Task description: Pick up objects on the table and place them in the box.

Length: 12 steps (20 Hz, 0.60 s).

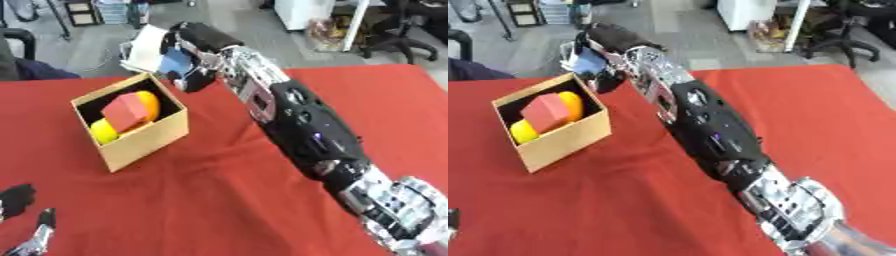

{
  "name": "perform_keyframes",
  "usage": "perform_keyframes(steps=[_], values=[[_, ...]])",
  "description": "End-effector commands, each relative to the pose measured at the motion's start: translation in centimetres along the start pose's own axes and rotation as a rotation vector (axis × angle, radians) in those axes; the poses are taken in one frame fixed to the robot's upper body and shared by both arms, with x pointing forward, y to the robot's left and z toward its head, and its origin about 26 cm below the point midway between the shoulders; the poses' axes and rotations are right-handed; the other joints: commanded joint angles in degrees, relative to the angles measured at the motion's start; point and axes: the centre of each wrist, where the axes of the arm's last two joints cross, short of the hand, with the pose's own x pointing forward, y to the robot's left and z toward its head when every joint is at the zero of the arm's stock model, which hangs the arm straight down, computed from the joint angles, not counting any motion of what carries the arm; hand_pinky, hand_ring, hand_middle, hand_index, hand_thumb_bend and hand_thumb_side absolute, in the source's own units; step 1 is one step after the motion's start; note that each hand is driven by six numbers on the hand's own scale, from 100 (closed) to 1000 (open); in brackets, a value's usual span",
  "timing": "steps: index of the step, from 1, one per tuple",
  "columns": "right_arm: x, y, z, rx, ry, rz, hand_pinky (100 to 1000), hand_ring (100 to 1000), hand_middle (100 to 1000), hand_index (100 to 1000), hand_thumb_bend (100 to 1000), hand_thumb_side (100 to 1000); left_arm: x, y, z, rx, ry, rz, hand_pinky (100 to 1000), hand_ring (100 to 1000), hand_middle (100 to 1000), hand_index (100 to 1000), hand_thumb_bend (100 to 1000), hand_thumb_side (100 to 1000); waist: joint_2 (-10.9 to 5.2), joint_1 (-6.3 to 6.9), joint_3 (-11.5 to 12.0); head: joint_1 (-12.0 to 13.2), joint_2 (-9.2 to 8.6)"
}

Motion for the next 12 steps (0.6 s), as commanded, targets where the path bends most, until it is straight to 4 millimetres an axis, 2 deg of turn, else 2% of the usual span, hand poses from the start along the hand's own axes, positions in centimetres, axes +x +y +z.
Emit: perform_keyframes(steps=[1, 3, 4, 5, 7, 8, 9, 12], values=[[-0.1, 0.8, -0.9, -0.016, -0.005, -0.045, 539, 447, 523, 701, 100, 100, 0.5, 0.2, -0.4, -0.004, -0.025, 0.000, 782, 754, 715, 830, 252, 363, -0.60, 0.92, 0.2, -0.4, -0.66], [-0.5, 2.1, -1.1, -0.007, 0.004, -0.056, 589, 507, 615, 789, 100, 117, 0.5, 0.1, -0.4, -0.005, -0.026, 0.001, 782, 754, 716, 830, 251, 364, -0.60, 0.93, 0.2, -0.4, -0.67], [-0.7, 2.7, -1.2, -0.004, 0.010, -0.051, 612, 539, 672, 831, 100, 161, 0.5, 0.1, -0.4, -0.005, -0.026, 0.002, 783, 754, 716, 830, 248, 364, -0.60, 0.93, 0.3, -0.4, -0.66], [-0.9, 3.1, -1.3, -0.004, 0.018, -0.043, 612, 539, 672, 831, 100, 161, 0.5, 0.1, -0.4, -0.005, -0.027, 0.003, 783, 754, 716, 830, 248, 364, -0.60, 0.93, 0.3, -0.4, -0.67], [-1.3, 3.7, -1.3, -0.020, 0.043, -0.024, 647, 593, 762, 885, 100, 269, 0.5, 0.1, -0.4, -0.006, -0.029, 0.004, 783, 755, 717, 830, 246, 364, -0.59, 0.93, 0.3, -0.4, -0.63], [-1.4, 3.8, -1.3, -0.032, 0.057, -0.013, 647, 593, 762, 885, 100, 269, 0.5, 0.1, -0.5, -0.006, -0.030, 0.005, 783, 755, 717, 830, 246, 364, -0.58, 0.94, 0.4, -0.4, -0.62], [-1.4, 3.9, -1.3, -0.045, 0.071, -0.002, 672, 629, 797, 906, 100, 396, 0.6, 0.1, -0.5, -0.006, -0.031, 0.005, 783, 756, 717, 830, 245, 364, -0.58, 0.94, 0.4, -0.4, -0.59], [-1.5, 4.6, -1.3, -0.078, 0.087, 0.020, 672, 629, 797, 906, 100, 396, 0.6, 0.1, -0.5, -0.006, -0.031, 0.006, 783, 756, 717, 830, 245, 364, -0.57, 0.93, 0.4, -0.4, -0.56]])
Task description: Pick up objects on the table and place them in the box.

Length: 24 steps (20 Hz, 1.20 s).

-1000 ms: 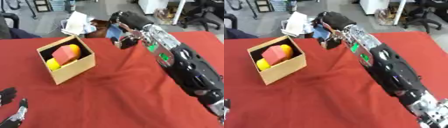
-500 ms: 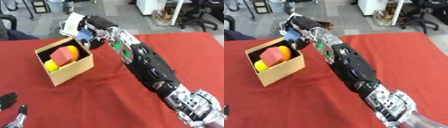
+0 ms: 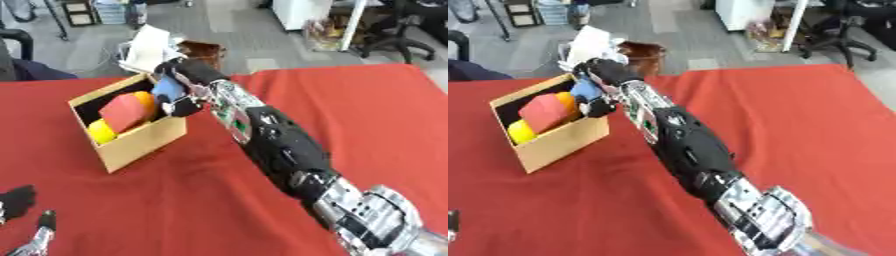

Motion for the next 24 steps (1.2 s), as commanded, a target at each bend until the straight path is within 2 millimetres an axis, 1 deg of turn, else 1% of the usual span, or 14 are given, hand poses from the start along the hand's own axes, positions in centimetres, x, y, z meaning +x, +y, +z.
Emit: perform_keyframes(steps=[1, 2, 3, 4, 8, 9, 10, 11, 13, 14, 15, 17, 21, 24], values=[[0.1, -1.0, -0.5, -0.072, 0.003, 0.035, 774, 770, 909, 958, 100, 637, 0.4, 0.4, -0.2, 0.004, -0.019, -0.007, 782, 756, 717, 830, 245, 364, -0.60, 0.91, 0.0, -0.1, -0.55], [0.1, -1.3, -0.5, -0.084, -0.001, 0.045, 774, 770, 909, 958, 100, 637, 0.3, 0.4, -0.2, 0.004, -0.018, -0.008, 782, 756, 717, 830, 245, 364, -0.61, 0.90, -0.1, 0.0, -0.54], [0.2, -1.5, -0.5, -0.091, -0.012, 0.055, 795, 791, 923, 963, 100, 661, 0.3, 0.5, -0.2, 0.004, -0.017, -0.008, 782, 757, 718, 830, 245, 365, -0.62, 0.90, -0.2, 0.1, -0.57], [0.4, -1.8, -0.6, -0.095, -0.025, 0.062, 797, 793, 924, 963, 100, 654, 0.3, 0.5, -0.1, 0.005, -0.016, -0.009, 782, 757, 718, 830, 245, 365, -0.63, 0.90, -0.3, 0.1, -0.58], [0.8, -3.9, -0.4, -0.136, -0.080, 0.076, 788, 783, 919, 961, 100, 586, 0.1, 0.7, 0.0, 0.013, -0.006, -0.014, 782, 758, 719, 831, 242, 366, -0.74, 0.85, -1.2, 0.9, -0.46], [0.8, -4.8, -0.3, -0.155, -0.097, 0.080, 780, 775, 912, 959, 100, 541, 0.0, 0.8, 0.1, 0.017, -0.001, -0.017, 782, 758, 719, 831, 242, 366, -0.80, 0.77, -1.6, 1.3, -0.37], [0.7, -5.7, -0.1, -0.176, -0.113, 0.082, 778, 773, 911, 958, 100, 526, -0.1, 0.9, 0.2, 0.021, 0.003, -0.020, 782, 758, 719, 831, 242, 366, -0.84, 0.69, -2.0, 1.7, -0.31], [0.6, -6.7, 0.1, -0.199, -0.128, 0.085, 763, 759, 903, 956, 100, 423, -0.2, 1.0, 0.3, 0.027, 0.007, -0.023, 782, 758, 719, 831, 241, 366, -0.89, 0.60, -2.5, 2.2, -0.23], [-0.1, -8.6, 0.7, -0.252, -0.162, 0.097, 746, 745, 897, 956, 100, 297, -0.4, 1.2, 0.4, 0.043, 0.016, -0.029, 782, 759, 720, 831, 241, 364, -0.95, 0.43, -3.6, 3.4, -0.14], [-0.6, -9.4, 1.2, -0.278, -0.177, 0.103, 744, 743, 896, 956, 100, 268, -0.4, 1.4, 0.5, 0.052, 0.020, -0.033, 782, 759, 720, 831, 241, 363, -0.97, 0.36, -4.2, 4.1, -0.09], [-1.3, -10.0, 1.8, -0.304, -0.187, 0.106, 729, 730, 887, 954, 100, 174, -0.5, 1.6, 0.6, 0.063, 0.025, -0.037, 782, 759, 720, 831, 243, 361, -1.02, 0.27, -4.9, 4.8, 0.03], [-3.2, -10.8, 3.3, -0.360, -0.189, 0.101, 701, 705, 869, 950, 100, 145, -0.6, 2.0, 0.7, 0.087, 0.033, -0.045, 781, 759, 720, 830, 242, 358, -1.05, 0.11, -6.0, 6.1, 0.32], [-7.6, -12.1, 7.3, -0.482, -0.124, 0.079, 661, 668, 828, 939, 100, 139, -0.7, 2.5, 0.9, 0.131, 0.045, -0.049, 779, 760, 721, 830, 242, 356, -0.98, 0.14, -8.0, 8.8, 1.36], [-9.6, -12.4, 10.0, -0.573, -0.061, 0.042, 642, 653, 811, 933, 100, 164, -0.8, 2.5, 1.0, 0.146, 0.050, -0.048, 779, 761, 722, 831, 241, 358, -0.87, 0.41, -9.2, 11.0, 2.33]])
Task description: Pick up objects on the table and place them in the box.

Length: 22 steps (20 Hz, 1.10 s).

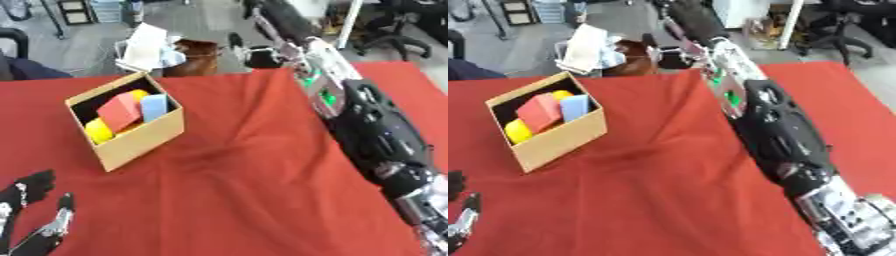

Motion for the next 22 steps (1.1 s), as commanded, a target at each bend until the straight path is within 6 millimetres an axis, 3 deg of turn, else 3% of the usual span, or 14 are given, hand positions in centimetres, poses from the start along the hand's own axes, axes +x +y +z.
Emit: perform_keyframes(steps=[1, 8, 14, 15, 16, 22], values=[[-1.5, -3.9, 1.3, -0.158, 0.049, 0.005, 632, 646, 803, 930, 100, 190, 0.4, 1.0, -0.2, 0.034, -0.019, -0.020, 778, 761, 722, 831, 242, 359, -0.75, 0.48, -0.6, 2.6, 1.23], [-1.2, -3.7, 6.1, -0.320, 0.229, -0.146, 588, 611, 762, 905, 100, 316, 0.2, 1.0, 0.1, 0.076, -0.006, -0.003, 775, 759, 721, 829, 241, 358, -0.41, 1.03, -2.8, 7.2, 4.40], [0.3, -1.9, 10.3, -0.354, 0.402, -0.316, 558, 589, 734, 893, 100, 403, 0.1, 0.8, 0.4, 0.095, 0.002, 0.021, 773, 761, 729, 830, 236, 359, -0.48, 1.07, -4.1, 8.0, 6.46], [0.6, -1.4, 10.9, -0.350, 0.432, -0.343, 552, 585, 729, 891, 100, 308, 0.1, 0.8, 0.4, 0.098, 0.004, 0.027, 773, 762, 730, 831, 250, 342, -0.51, 1.03, -4.2, 8.0, 6.65], [0.9, -0.8, 11.6, -0.348, 0.463, -0.371, 549, 583, 726, 890, 100, 426, 0.0, 0.7, 0.5, 0.101, 0.006, 0.034, 772, 762, 731, 831, 235, 361, -0.53, 1.01, -4.5, 8.2, 6.81], [2.7, 1.7, 15.7, -0.357, 0.589, -0.523, 530, 566, 703, 885, 100, 432, 0.1, 0.3, 0.7, 0.118, 0.001, 0.072, 772, 766, 736, 832, 237, 363, -0.72, 0.63, -4.9, 8.5, 6.98]])
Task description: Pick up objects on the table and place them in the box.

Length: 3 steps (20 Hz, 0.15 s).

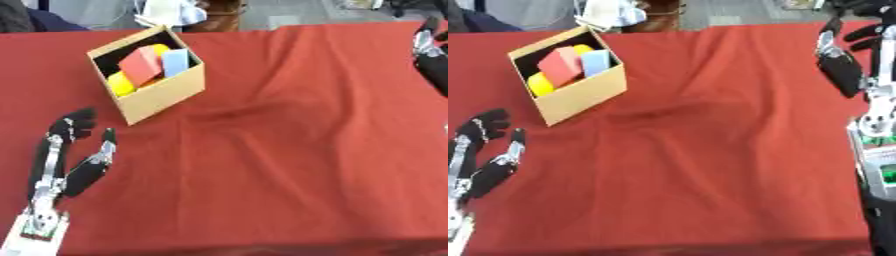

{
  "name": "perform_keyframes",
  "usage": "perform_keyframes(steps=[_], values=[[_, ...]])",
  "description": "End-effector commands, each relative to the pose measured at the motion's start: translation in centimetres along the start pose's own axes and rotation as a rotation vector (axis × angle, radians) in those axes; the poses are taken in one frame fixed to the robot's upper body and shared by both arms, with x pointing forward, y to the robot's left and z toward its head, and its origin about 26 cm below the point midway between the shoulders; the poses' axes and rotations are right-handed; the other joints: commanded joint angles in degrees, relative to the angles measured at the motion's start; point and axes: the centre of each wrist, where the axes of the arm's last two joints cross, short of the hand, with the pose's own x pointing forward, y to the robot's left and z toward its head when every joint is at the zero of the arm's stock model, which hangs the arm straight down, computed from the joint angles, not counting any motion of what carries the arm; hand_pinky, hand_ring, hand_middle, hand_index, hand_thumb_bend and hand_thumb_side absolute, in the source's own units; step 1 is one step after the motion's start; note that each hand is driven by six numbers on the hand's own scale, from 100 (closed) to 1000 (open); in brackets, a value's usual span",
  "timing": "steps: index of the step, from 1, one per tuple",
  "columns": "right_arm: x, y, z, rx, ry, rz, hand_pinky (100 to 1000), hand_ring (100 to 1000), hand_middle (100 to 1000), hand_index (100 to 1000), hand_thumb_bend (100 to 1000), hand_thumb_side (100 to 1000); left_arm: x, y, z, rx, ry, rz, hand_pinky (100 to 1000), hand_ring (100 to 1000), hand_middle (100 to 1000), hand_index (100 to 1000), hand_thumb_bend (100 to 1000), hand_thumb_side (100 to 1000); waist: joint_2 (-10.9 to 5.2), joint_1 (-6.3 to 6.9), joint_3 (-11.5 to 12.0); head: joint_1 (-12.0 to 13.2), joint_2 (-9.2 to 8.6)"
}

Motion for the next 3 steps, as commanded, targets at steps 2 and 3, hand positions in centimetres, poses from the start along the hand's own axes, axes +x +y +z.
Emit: perform_keyframes(steps=[2, 3], values=[[-0.2, -0.4, 2.1, -0.031, 0.039, -0.088, 524, 557, 694, 883, 100, 424, 0.5, 0.0, -0.1, 0.011, -0.027, 0.024, 772, 767, 738, 832, 238, 366, -0.89, 0.06, -0.1, 0.2, 0.31], [-0.5, -0.5, 3.0, -0.027, 0.054, -0.104, 522, 554, 690, 882, 100, 421, 0.5, 0.0, 0.0, 0.010, -0.026, 0.029, 772, 768, 738, 832, 238, 367, -0.99, 0.00, -0.1, 0.2, 0.31]])
